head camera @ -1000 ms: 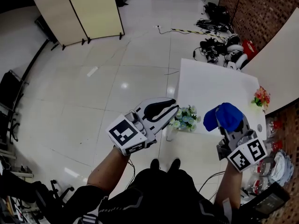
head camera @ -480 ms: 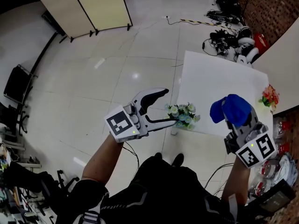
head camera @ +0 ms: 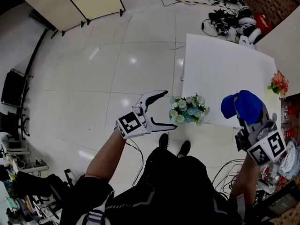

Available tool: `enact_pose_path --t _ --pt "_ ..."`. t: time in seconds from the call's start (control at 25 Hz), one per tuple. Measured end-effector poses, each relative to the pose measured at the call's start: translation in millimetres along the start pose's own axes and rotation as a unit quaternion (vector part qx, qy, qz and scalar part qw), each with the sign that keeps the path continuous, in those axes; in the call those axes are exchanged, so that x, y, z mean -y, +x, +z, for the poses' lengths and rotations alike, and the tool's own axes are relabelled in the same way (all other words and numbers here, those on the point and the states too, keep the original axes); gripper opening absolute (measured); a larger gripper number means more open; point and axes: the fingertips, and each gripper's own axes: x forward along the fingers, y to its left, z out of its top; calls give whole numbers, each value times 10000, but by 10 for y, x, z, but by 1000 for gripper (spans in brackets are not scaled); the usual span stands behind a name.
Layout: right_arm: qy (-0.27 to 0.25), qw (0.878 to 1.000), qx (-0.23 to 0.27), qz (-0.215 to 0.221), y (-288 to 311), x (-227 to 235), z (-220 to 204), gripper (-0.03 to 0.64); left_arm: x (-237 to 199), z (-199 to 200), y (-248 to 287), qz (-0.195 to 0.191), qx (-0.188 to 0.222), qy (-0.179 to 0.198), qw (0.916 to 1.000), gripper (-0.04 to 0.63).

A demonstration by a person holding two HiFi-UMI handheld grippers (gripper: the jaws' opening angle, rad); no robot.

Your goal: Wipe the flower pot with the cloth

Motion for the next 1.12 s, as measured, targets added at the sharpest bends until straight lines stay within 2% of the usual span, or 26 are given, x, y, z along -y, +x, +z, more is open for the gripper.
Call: enact_pose_path --t 0.12,0.36,0.64,0.8,0.88,1.0,1.12 --pt "117 9997 -145 -183 31 40 -236 89 -11 -480 84 -224 -121 -81 9996 554" --pt "128 9988 -318 -341 58 24 -762 89 -4 -1406 390 -432 -339 -352 9979 563" --pt "82 9961 -679 -549 49 176 -1303 89 -171 -2080 826 -298 -618 -101 9976 563" --pt "58 9952 -748 -622 9 245 -1410 89 -188 -2125 997 -323 -718 -14 9969 563" --pt "37 9948 -787 -642 -6 258 -1413 89 -204 -1979 991 -356 -659 -78 9972 563" --pt "56 9943 -833 -661 -10 270 -1400 89 -183 -1734 951 -498 -688 77 9964 563" --pt "135 9945 -814 -646 -10 251 -1393 89 -114 -1687 996 -631 -816 57 9946 563"
